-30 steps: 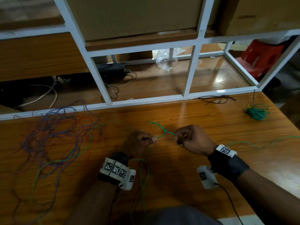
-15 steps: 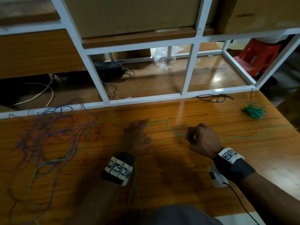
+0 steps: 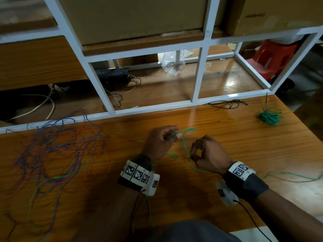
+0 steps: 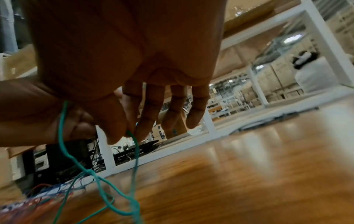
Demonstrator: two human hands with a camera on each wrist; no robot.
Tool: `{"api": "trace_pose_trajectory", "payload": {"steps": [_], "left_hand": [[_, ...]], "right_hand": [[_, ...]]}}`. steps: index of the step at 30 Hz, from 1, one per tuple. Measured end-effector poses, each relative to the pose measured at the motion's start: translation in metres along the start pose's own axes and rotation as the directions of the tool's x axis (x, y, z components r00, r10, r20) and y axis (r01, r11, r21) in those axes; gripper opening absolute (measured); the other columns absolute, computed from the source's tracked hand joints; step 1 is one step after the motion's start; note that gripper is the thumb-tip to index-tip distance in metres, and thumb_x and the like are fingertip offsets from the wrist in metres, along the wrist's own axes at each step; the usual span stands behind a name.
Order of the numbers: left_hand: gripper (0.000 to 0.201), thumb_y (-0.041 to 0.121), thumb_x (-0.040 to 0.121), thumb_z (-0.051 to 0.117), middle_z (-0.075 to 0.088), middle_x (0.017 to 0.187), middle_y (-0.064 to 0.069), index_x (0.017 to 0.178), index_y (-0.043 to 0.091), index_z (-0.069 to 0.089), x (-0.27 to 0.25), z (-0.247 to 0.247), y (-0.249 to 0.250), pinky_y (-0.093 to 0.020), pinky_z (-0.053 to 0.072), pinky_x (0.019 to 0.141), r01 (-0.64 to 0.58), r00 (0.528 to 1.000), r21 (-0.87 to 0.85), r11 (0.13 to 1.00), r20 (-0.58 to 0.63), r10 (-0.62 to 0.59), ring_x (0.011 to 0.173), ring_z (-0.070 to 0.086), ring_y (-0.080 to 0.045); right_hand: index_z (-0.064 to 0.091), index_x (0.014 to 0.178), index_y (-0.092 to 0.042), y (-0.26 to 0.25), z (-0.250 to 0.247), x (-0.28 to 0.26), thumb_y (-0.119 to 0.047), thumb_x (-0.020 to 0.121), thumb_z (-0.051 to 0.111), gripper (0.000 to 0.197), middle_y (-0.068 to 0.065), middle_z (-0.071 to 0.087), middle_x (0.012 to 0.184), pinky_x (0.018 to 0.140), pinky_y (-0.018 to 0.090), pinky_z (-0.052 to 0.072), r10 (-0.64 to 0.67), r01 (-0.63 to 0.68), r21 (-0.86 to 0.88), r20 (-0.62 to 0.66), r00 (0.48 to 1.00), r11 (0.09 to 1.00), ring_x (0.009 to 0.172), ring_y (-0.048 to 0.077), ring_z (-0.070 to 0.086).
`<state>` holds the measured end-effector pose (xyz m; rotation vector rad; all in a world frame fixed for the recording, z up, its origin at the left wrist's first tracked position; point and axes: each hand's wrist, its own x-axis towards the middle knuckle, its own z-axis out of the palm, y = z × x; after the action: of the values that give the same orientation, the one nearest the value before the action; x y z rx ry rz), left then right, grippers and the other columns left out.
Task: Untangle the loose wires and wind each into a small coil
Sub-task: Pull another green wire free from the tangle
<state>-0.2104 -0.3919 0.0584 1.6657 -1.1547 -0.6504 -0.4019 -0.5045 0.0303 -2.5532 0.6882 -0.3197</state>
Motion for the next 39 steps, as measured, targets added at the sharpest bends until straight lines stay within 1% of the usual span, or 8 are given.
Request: {"api": "trace_pose_trajectory", "payload": {"steps": [3,6,13,16,21,27,34,39], "left_hand": [[0.026,0.017,0.094,0.07,0.067,0.066,0.008,0.118,0.008,0.073,-0.006,-0.002,0.008,-0.019,0.042,0.049,-0.005,1.0,-0.188,0.982,0.026,0.011,0.05,0.054,-0.005],[0.023,0.02,0.097,0.063,0.041,0.056,-0.007,0.114,0.009,0.075,-0.008,-0.001,0.006,-0.022,0.022,0.045,0.079,0.996,-0.388,0.918,0.07,-0.056,0.044,0.028,-0.012],[0.025,0.015,0.099,0.059,0.039,0.055,-0.002,0.086,0.022,0.078,-0.008,-0.005,0.003,-0.023,0.019,0.043,0.215,0.976,-0.497,0.84,0.07,-0.208,0.042,0.027,-0.009],[0.018,0.019,0.099,0.06,0.04,0.055,-0.001,0.093,0.013,0.076,-0.008,-0.011,-0.003,-0.022,0.02,0.044,0.267,0.963,-0.467,0.843,0.086,-0.257,0.043,0.028,-0.01],[0.02,0.021,0.1,0.061,0.041,0.053,0.001,0.092,0.008,0.074,-0.005,-0.019,-0.003,-0.02,0.021,0.043,0.329,0.944,-0.348,0.878,0.127,-0.303,0.042,0.028,-0.01],[0.021,0.022,0.1,0.062,0.041,0.052,0.001,0.091,0.007,0.074,-0.004,-0.014,0.011,-0.018,0.023,0.042,0.315,0.947,-0.241,0.918,0.141,-0.288,0.041,0.027,-0.009],[0.026,0.019,0.098,0.064,0.046,0.047,0.007,0.086,-0.003,0.074,-0.004,-0.019,0.012,-0.015,0.031,0.043,0.351,0.924,-0.176,0.92,-0.094,-0.37,0.037,0.035,-0.001],[0.024,0.016,0.097,0.065,0.045,0.042,0.008,0.085,-0.004,0.071,-0.002,-0.019,0.007,-0.017,0.029,0.04,0.434,0.835,-0.332,0.838,-0.201,-0.512,0.033,0.034,-0.003]], "right_hand": [[0.074,0.088,-0.033,0.007,0.0,0.006,-0.044,0.076,0.086,0.02,-0.016,0.074,0.101,0.088,0.036,0.054,0.146,-0.173,0.256,0.121,0.982,0.951,0.101,0.008,0.067],[0.062,0.135,-0.028,0.001,-0.009,0.014,-0.04,0.086,0.083,0.055,-0.013,0.065,0.135,0.102,0.036,0.053,0.137,-0.259,0.581,0.246,0.96,0.772,0.129,0.002,0.057],[0.069,0.13,-0.013,-0.011,-0.028,0.027,-0.011,0.098,0.067,0.032,-0.003,0.071,0.131,0.103,0.031,0.053,-0.005,-0.058,0.759,0.08,0.997,0.649,0.127,0.012,0.063],[0.075,0.121,-0.012,-0.002,-0.035,0.029,-0.01,0.093,0.074,0.028,0.002,0.076,0.121,0.101,0.042,0.056,-0.063,-0.033,0.697,0.112,0.992,0.716,0.118,0.019,0.069],[0.079,0.107,-0.008,-0.005,-0.058,0.032,-0.018,0.091,0.074,0.019,0.003,0.08,0.102,0.082,0.03,0.059,-0.092,-0.097,0.661,0.245,0.965,0.745,0.096,0.015,0.075],[0.079,0.088,-0.016,-0.021,-0.064,0.037,-0.022,0.083,0.086,0.011,-0.004,0.079,0.088,0.084,0.037,0.06,-0.11,-0.085,0.462,0.379,0.919,0.883,0.087,0.012,0.074],[0.077,0.08,-0.026,-0.015,-0.053,0.026,-0.017,0.081,0.079,0.01,-0.013,0.073,0.083,0.063,0.039,0.053,-0.383,0.381,-0.045,-0.04,0.923,0.923,0.084,0.011,0.062],[0.074,0.087,-0.017,-0.018,-0.039,0.015,-0.008,0.08,0.077,0.011,-0.002,0.069,0.081,0.055,0.038,0.051,-0.401,0.367,-0.193,-0.181,0.898,0.91,0.082,0.024,0.06]]}}
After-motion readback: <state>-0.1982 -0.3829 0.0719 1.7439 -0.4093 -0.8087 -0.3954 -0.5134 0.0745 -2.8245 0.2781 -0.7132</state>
